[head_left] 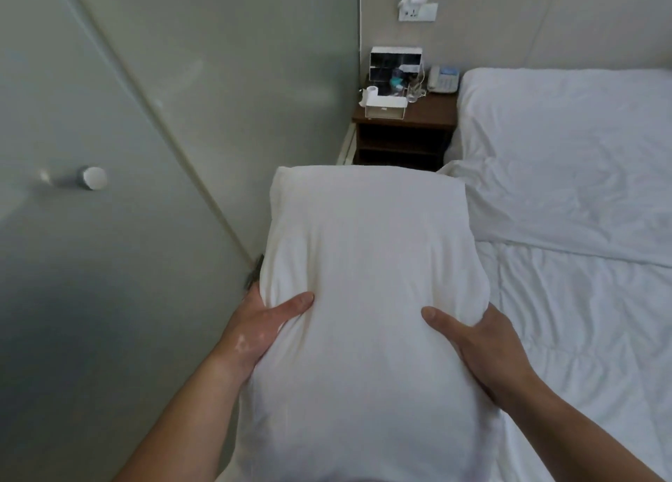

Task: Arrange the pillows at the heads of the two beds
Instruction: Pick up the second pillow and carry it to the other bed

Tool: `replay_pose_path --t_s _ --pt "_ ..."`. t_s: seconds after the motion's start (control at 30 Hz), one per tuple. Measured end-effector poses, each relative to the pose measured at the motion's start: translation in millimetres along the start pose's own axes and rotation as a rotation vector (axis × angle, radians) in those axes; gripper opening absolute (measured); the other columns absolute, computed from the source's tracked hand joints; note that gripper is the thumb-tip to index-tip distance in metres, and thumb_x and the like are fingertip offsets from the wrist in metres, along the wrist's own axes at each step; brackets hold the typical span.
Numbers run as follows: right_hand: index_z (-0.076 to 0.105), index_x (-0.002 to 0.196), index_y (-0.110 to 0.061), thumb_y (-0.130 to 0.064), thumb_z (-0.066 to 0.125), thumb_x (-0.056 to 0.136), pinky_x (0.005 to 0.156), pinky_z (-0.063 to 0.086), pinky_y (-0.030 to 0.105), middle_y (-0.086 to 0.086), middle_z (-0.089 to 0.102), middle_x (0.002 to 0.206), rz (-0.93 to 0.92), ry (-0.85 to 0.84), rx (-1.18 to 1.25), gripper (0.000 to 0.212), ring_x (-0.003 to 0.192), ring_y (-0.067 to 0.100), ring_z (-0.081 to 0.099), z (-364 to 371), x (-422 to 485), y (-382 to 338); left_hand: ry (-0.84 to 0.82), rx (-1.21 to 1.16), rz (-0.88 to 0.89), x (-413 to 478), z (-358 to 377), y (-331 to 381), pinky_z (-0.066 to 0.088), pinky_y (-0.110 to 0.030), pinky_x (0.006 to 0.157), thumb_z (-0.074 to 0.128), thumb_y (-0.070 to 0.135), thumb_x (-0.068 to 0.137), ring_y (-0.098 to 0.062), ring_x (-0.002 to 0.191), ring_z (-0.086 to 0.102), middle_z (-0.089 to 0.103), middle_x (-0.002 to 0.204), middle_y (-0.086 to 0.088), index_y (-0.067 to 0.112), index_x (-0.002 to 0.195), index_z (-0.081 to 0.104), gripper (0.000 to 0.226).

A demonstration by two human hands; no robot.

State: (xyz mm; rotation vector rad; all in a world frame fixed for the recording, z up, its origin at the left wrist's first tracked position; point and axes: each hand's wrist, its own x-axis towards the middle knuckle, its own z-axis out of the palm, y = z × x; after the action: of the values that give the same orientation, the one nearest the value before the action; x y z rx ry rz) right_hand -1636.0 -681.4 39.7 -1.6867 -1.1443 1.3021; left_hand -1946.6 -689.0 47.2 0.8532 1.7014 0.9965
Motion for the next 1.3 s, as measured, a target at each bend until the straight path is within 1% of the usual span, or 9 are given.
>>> replay_pose_path --t_s 0.2,0.37,0.47,0.57,0.7,0.87,1.07,1.17,1.3 --pt "0.070 0.118 -0.028 -0.043 0.090 0.070 0.070 0.051 0.022 -0.016 0.077 0.098 0.015 0.160 0.032 0.054 0.085 0.001 0.072 23.5 87.5 -45.2 -0.159 0.032 0.025 140.7 11.3 57.6 0.056 -0.048 0.103 0.094 0.071 0.032 -0.018 0.107 0.076 0.081 0.116 0.007 0.027 0.124 0.072 0.104" --pt "0.070 0.111 -0.031 -0.041 0.090 0.070 0.066 0.050 0.021 -0.018 0.078 0.091 0.010 0.254 0.048 0.046 0.073 -0.009 0.070 26.4 156.1 -85.6 -0.299 0.035 0.052 232.7 35.4 115.7 0.058 -0.037 0.094 0.096 0.062 0.034 -0.012 0.103 0.076 0.082 0.106 0.013 0.035 0.107 0.073 0.081" --pt "0.072 0.113 -0.030 -0.045 0.090 0.068 0.068 0.052 0.023 -0.018 0.079 0.093 0.010 0.295 0.056 0.050 0.075 -0.007 0.072 22.5 203.9 -102.8 -0.388 0.025 0.043 283.1 53.8 144.5 0.058 -0.037 0.093 0.097 0.066 0.025 -0.015 0.106 0.077 0.082 0.112 0.008 0.032 0.113 0.072 0.098" --pt "0.071 0.117 -0.031 -0.046 0.090 0.067 0.070 0.052 0.024 -0.019 0.079 0.096 -0.004 0.324 0.058 0.056 0.081 -0.004 0.073 17.4 259.0 -116.5 -0.436 0.025 0.045 331.6 78.0 170.4 0.057 -0.041 0.099 0.098 0.059 0.038 -0.015 0.109 0.076 0.081 0.117 0.007 0.032 0.120 0.071 0.090" --pt "0.069 0.117 -0.032 -0.044 0.090 0.070 0.072 0.053 0.026 -0.016 0.078 0.100 0.007 0.292 0.087 0.053 0.091 0.004 0.072 -2.0 347.8 -140.7 -0.425 0.033 0.050 400.7 116.2 204.4 0.054 -0.045 0.106 0.097 0.067 0.032 -0.018 0.114 0.074 0.079 0.123 0.006 0.027 0.134 0.066 0.114" --pt "0.068 0.118 -0.033 -0.047 0.089 0.069 0.071 0.052 0.024 -0.017 0.077 0.099 0.020 0.266 0.066 0.055 0.090 0.003 0.072 -42.6 446.1 -178.6 -0.461 0.057 0.067 469.6 166.6 253.0 0.051 -0.048 0.109 0.100 0.062 0.027 -0.019 0.118 0.072 0.077 0.127 0.005 0.026 0.138 0.062 0.123" --pt "0.067 0.123 -0.033 -0.049 0.089 0.068 0.071 0.051 0.024 -0.017 0.076 0.103 0.038 0.298 0.075 0.061 0.093 0.003 0.070 -75.3 532.7 -201.4 -0.511 0.123 0.089 543.8 219.1 293.1 0.049 -0.046 0.111 0.099 0.065 0.029 -0.017 0.123 0.068 0.073 0.131 0.010 0.044 0.121 0.063 0.101" --pt "0.066 0.124 -0.033 -0.049 0.089 0.069 0.071 0.049 0.022 -0.018 0.075 0.104 0.044 0.316 0.076 0.062 0.093 0.001 0.069 -85.3 574.0 -210.8 -0.549 0.163 0.074 588.8 242.4 309.5 0.048 -0.049 0.112 0.098 0.067 0.030 -0.019 0.124 0.068 0.073 0.131 0.008 0.044 0.120 0.063 0.099" --pt "0.065 0.123 -0.035 -0.050 0.088 0.069 0.071 0.049 0.022 -0.019 0.074 0.105 0.060 0.374 0.075 0.061 0.094 0.001 0.068 -94.0 628.9 -223.1 -0.603 0.185 0.058 650.7 275.1 332.4 0.055 -0.046 0.104 0.097 0.068 0.025 -0.021 0.117 0.072 0.080 0.115 0.010 0.038 0.115 0.066 0.101"
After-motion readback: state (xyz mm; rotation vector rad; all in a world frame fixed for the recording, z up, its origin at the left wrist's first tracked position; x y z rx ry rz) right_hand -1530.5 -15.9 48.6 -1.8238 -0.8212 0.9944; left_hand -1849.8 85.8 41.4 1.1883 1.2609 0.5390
